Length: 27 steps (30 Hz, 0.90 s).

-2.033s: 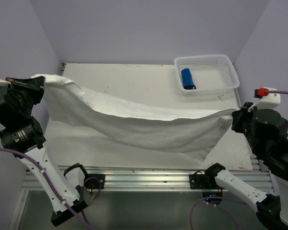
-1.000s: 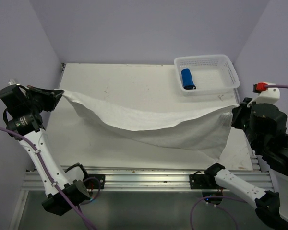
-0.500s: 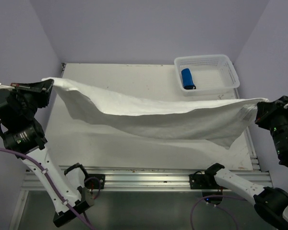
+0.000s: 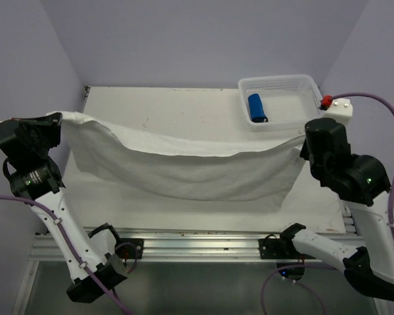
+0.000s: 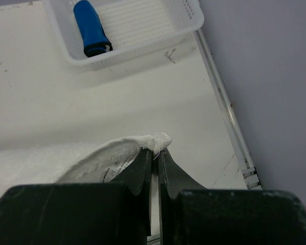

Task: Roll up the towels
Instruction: Flatten the towel

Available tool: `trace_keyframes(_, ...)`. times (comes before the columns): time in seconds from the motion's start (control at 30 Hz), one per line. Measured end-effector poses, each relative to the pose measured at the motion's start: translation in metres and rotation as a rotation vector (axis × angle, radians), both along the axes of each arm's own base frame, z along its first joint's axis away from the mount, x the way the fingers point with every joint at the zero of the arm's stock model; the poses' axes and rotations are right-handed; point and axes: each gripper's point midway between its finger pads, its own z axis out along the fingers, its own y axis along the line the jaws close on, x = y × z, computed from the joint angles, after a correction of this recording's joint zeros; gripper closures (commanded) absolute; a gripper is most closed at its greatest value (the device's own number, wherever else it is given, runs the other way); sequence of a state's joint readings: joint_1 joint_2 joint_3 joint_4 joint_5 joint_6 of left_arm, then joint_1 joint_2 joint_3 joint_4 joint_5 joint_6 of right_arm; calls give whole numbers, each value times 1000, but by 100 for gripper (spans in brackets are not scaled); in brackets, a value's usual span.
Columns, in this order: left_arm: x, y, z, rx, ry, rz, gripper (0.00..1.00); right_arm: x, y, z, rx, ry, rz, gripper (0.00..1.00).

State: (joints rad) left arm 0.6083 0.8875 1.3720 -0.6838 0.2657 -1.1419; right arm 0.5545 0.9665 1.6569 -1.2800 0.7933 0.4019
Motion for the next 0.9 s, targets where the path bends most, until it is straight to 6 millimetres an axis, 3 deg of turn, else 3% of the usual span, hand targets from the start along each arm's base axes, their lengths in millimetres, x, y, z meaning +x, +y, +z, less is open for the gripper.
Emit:
trace_keyframes(0.17,33,24,-63,-65,99,6,100,40,23,-36,-36,62,-7,100)
trace_keyframes(0.3,75,38,-100,-87,164,-6,100,73,35,-64,-46,86,-28,100)
trace_keyframes(0.5,149,24,-132,-54,177,-108,100,132,43,-86,-17,67,-64,100)
trace_keyframes(0.6,174,21,-151,-41,188,-140,100,153,37,-97,4,62,-91,100)
trace_keyframes(0.73,192,22,-164,-16,184,-164,100,166,34,-111,23,57,-100,100)
trace_keyframes(0.9,202,19,-151,38,112,-212,100,169,38,-127,19,61,-70,100)
